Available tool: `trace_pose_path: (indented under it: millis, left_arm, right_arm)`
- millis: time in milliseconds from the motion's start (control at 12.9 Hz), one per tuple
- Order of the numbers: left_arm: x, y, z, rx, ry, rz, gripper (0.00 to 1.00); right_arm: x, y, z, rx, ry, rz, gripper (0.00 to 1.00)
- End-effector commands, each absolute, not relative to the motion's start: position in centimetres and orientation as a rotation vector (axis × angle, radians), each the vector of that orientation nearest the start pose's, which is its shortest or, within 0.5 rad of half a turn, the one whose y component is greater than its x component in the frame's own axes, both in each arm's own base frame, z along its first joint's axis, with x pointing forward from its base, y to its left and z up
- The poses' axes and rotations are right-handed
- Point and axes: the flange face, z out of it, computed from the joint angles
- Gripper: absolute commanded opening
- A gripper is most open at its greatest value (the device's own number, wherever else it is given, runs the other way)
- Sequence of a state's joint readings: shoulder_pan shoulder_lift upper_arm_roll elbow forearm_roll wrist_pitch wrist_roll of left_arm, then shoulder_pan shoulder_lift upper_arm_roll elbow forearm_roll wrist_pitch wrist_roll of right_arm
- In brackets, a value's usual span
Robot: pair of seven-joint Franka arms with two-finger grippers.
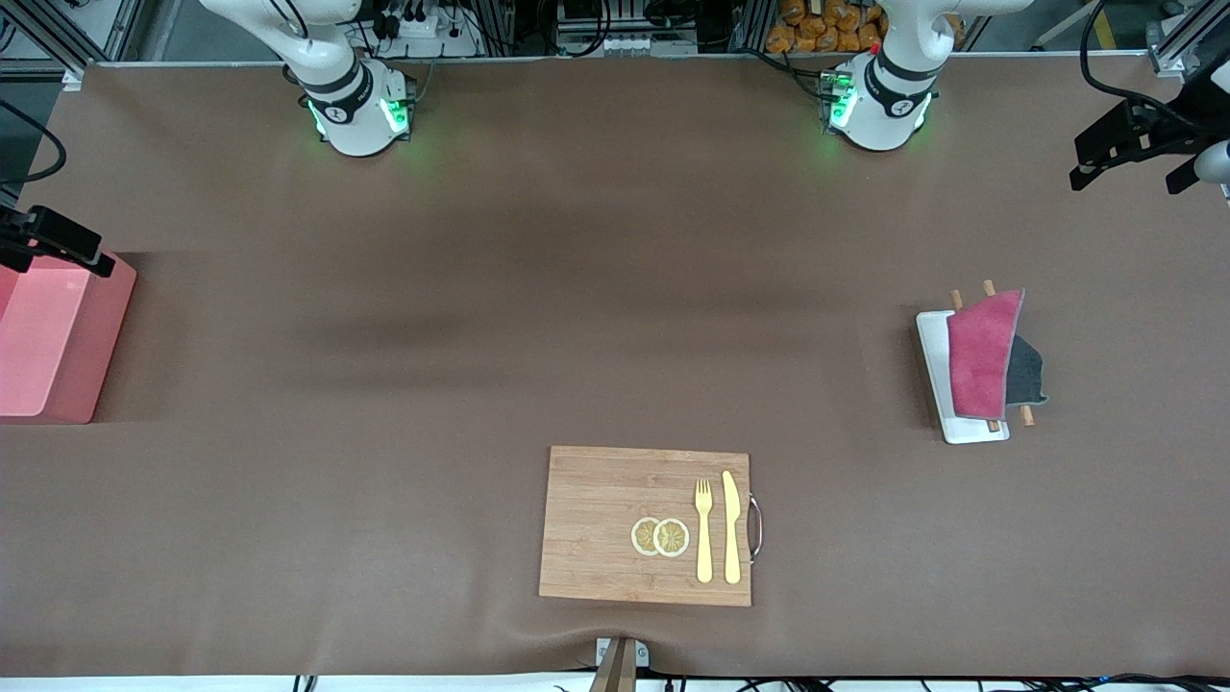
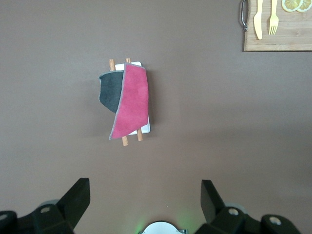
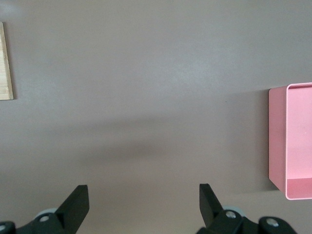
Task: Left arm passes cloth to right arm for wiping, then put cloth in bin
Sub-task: 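Reach the left gripper down to the pink cloth on the white tray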
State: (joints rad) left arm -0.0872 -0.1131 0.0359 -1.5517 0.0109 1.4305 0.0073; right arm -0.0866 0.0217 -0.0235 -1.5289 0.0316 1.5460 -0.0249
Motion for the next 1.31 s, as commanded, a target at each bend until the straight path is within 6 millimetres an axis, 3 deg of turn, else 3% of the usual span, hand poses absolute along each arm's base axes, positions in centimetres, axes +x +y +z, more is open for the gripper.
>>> trace_pose_path:
  millis: [0, 309, 541, 695, 927, 1004, 1236]
  left_arm:
    - [50.2, -2.4, 68.7, -3.145, 0.087, -0.012, 1.00]
    - [50.4, -3.2, 68.5, -3.139, 0.103, -0.005, 1.00]
    - [51.4, -2.6, 66.5, -3.125, 0.081, 0.059, 1.00]
    - [53.1, -2.0, 63.6, -3.120, 0.070, 0.143, 1.00]
    - [56.6, -0.8, 56.6, -3.108, 0.050, 0.282, 1.00]
    - [57.0, -0.7, 55.0, -3.108, 0.051, 0.287, 1.00]
    - [58.9, 2.1, 49.2, -3.112, -0.009, 0.257, 1.00]
  right_arm:
    - [55.4, -5.9, 63.2, -3.104, 0.156, 0.009, 1.00]
    - [55.4, -5.9, 63.2, -3.104, 0.151, 0.011, 1.00]
    - [55.2, -5.9, 63.3, -3.103, 0.155, 0.018, 1.00]
    - [55.3, -5.8, 63.2, -3.103, 0.153, 0.018, 1.00]
    - [55.3, -5.8, 63.2, -3.102, 0.155, 0.020, 1.00]
    - [55.3, -5.7, 63.2, -3.102, 0.151, 0.018, 1.00]
    - [55.3, -5.6, 63.2, -3.102, 0.148, 0.021, 1.00]
